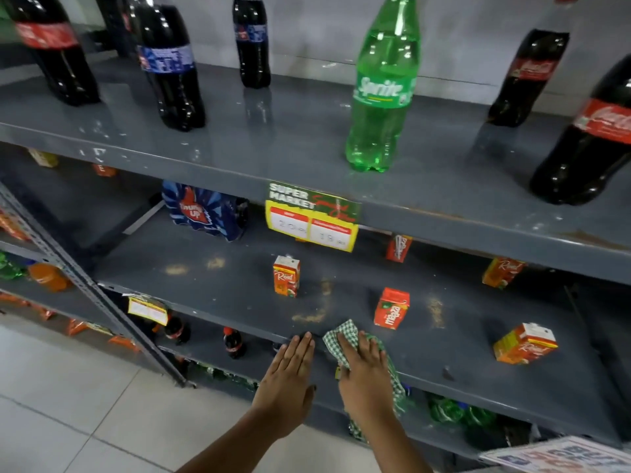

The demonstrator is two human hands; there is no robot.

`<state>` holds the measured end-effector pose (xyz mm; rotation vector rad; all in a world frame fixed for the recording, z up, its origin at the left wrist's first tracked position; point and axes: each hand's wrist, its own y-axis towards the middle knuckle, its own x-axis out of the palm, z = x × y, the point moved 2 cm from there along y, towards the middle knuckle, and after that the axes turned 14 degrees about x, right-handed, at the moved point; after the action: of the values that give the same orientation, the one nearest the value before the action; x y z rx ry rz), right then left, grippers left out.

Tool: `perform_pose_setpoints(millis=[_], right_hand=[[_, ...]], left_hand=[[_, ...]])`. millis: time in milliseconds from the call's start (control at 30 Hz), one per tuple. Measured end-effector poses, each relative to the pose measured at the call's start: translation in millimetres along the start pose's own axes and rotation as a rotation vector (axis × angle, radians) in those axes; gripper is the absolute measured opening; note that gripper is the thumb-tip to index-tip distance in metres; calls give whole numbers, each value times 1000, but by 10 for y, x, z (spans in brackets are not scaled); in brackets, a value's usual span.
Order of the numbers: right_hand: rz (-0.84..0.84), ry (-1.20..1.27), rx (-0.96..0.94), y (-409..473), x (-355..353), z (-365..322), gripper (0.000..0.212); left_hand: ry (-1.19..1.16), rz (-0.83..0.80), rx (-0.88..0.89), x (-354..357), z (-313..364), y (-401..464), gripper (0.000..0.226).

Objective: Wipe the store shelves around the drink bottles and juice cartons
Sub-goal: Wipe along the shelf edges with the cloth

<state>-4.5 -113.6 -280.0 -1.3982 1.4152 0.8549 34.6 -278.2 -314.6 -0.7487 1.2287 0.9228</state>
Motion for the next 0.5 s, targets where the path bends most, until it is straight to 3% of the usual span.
perform_pose_setpoints(millis=[100,167,233,300,500], right_hand=[[-121,94,-67,56,16,-363,54],[-200,340,-6,110,-76,-500,44],[-127,521,107,294,-168,-485,40],[-33,462,182,522,-205,-471,43],[-8,-74,114,561,91,-707,56]], left_hand=[[1,-27,-1,-60,-229,-103,73],[21,2,-8,-80,-394,-168,72],[22,12,-52,-119,-535,-230,72],[-1,8,-63,-171,-662,-301,73],[37,-7,-73,-226,-958,-442,71]])
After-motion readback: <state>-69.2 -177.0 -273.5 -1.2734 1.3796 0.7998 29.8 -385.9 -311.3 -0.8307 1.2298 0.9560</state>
